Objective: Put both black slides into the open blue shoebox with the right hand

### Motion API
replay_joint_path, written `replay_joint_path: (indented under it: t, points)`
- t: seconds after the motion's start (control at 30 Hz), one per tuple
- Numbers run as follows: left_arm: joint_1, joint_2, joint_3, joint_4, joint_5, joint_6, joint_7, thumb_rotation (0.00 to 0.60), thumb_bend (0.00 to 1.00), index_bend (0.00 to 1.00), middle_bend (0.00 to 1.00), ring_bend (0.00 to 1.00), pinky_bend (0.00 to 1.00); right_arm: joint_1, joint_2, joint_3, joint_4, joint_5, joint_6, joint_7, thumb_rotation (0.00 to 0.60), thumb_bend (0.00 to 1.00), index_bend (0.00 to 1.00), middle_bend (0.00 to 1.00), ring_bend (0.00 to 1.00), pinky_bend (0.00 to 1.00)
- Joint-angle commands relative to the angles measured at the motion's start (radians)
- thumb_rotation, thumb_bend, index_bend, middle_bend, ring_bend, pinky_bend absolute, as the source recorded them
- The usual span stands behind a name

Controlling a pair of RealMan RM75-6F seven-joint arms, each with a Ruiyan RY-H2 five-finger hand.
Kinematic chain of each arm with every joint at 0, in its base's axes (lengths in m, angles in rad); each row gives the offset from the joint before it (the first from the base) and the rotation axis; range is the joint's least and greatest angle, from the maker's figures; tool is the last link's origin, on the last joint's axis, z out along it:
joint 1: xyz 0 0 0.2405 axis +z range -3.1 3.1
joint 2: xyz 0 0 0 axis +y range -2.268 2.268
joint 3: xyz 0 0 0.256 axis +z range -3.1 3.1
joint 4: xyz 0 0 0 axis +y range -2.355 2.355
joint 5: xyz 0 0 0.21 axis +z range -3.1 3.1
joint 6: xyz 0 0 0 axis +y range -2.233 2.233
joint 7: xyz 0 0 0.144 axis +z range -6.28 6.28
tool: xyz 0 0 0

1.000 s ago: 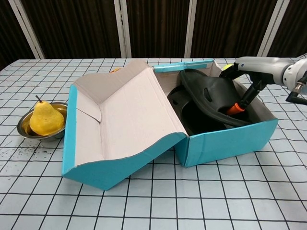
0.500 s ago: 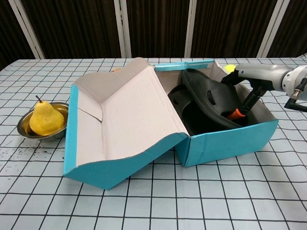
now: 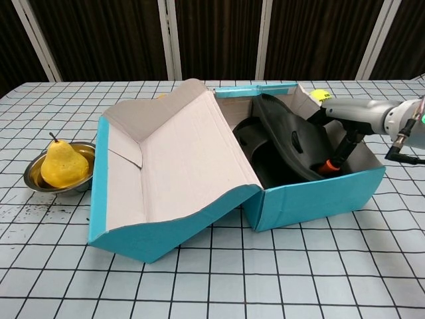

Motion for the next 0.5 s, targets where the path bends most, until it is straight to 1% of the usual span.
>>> replay_joint_path:
  t: [0.03, 0.27, 0.5]
  points:
    - [0.000, 0.000, 0.000, 0.000, 0.000, 0.000, -0.001, 0.600, 0.32, 0.00, 0.00, 0.00, 0.07, 0.005, -0.006, -0.004, 0.003, 0.009, -0.007, -0.011, 0.600, 0.20, 0.49, 0.41, 0.09, 0.00]
    - [0.000, 0.000, 0.000, 0.000, 0.001, 0.001, -0.003, 0.600, 0.32, 0.00, 0.00, 0.00, 0.07, 0.013, -0.011, 0.002, -0.004, 0.020, -0.002, -0.029, 0.600, 0.20, 0.49, 0.41, 0.09, 0.00]
    - [0.001, 0.002, 0.001, -0.001, 0.004, 0.002, -0.006, 0.600, 0.32, 0.00, 0.00, 0.00, 0.07, 0.017, 0.000, 0.007, -0.034, 0.032, 0.017, -0.052, 0.600, 0.20, 0.49, 0.41, 0.09, 0.00]
